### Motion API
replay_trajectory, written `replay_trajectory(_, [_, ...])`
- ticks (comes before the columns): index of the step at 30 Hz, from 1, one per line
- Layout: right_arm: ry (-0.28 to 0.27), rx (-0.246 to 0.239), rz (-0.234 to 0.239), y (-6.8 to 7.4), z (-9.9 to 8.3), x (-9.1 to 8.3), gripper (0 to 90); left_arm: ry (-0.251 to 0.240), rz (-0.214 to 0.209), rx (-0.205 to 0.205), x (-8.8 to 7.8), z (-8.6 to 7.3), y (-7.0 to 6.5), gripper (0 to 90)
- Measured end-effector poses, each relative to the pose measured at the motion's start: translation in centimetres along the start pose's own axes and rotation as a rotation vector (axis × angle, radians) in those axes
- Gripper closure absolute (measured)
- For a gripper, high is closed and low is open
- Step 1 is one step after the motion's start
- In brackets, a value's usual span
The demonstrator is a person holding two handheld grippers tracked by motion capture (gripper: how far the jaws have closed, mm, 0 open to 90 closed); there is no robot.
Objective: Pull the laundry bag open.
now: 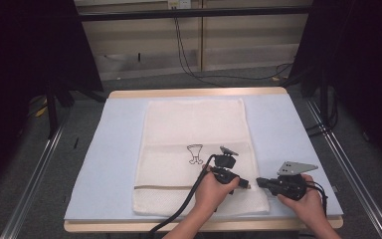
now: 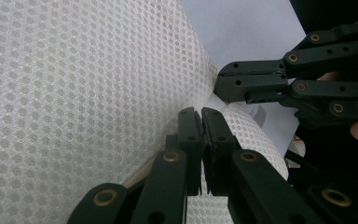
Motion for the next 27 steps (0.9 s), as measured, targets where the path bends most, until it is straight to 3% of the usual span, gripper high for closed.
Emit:
replay_trajectory(1, [0.002,-0.002,-0.001,0.02,-0.02,0.03,90.0,0.002,0.006,0.0,-0.02,-0.01,0.15,87.3])
replay_trajectory(2, [0.002,-0.004,-0.003,0.02,-0.02,0.04,90.0,-0.018,0.002,-0.032,0.14,0.16,0.07,87.4])
replay_trajectory(3, [0.001,-0.007,-0.003,0.06,-0.01,0.05,90.0,-0.013,-0.003,-0.027,0.08,0.13,0.17,87.4])
replay_trajectory(4, [0.003,-0.009,-0.004,0.04,-0.02,0.03,90.0,-0.032,-0.006,-0.058,0.21,0.22,0.07,87.4])
replay_trajectory(8, [0.002,-0.007,-0.002,0.06,-0.02,0.05,90.0,-0.007,-0.013,-0.032,0.03,0.07,0.42,87.4])
replay_trajectory(11, [0.0,-0.007,-0.005,0.05,-0.01,0.07,90.0,-0.011,-0.028,-0.043,0.13,0.09,0.24,85.6])
replay_trajectory(13, [0.0,-0.005,-0.006,0.04,-0.01,0.08,90.0,-0.017,-0.054,-0.071,0.4,0.03,-0.06,79.5])
replay_trajectory(14, [0.001,-0.002,-0.006,0.04,-0.01,0.07,90.0,-0.012,-0.024,-0.054,0.53,-0.04,0.17,80.6])
replay_trajectory(16, [0.002,0.0,-0.006,0.04,-0.02,0.06,90.0,-0.002,-0.03,-0.052,0.59,-0.11,0.34,86.5])
replay_trajectory(24, [0.007,0.007,-0.006,0.01,-0.06,0.08,90.0,0.006,-0.041,-0.067,0.54,-0.23,0.43,87.3])
replay_trajectory(25, [0.008,0.006,-0.008,0.04,-0.07,0.09,90.0,-0.005,-0.051,-0.101,0.61,-0.14,0.29,87.4])
replay_trajectory(27, [0.016,-0.008,-0.01,0.14,-0.12,0.13,90.0,-0.002,-0.052,-0.103,0.32,-0.1,0.6,87.4])
Point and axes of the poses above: each handheld gripper's, and its own axes: x roughly forward along the jaws, z roughly out of its top, y roughly to its left, the point moved 8 cm from there along x, roughly forward along the jaws, and after that the axes turned 7 degrees about -y, right-handed, at the moved point
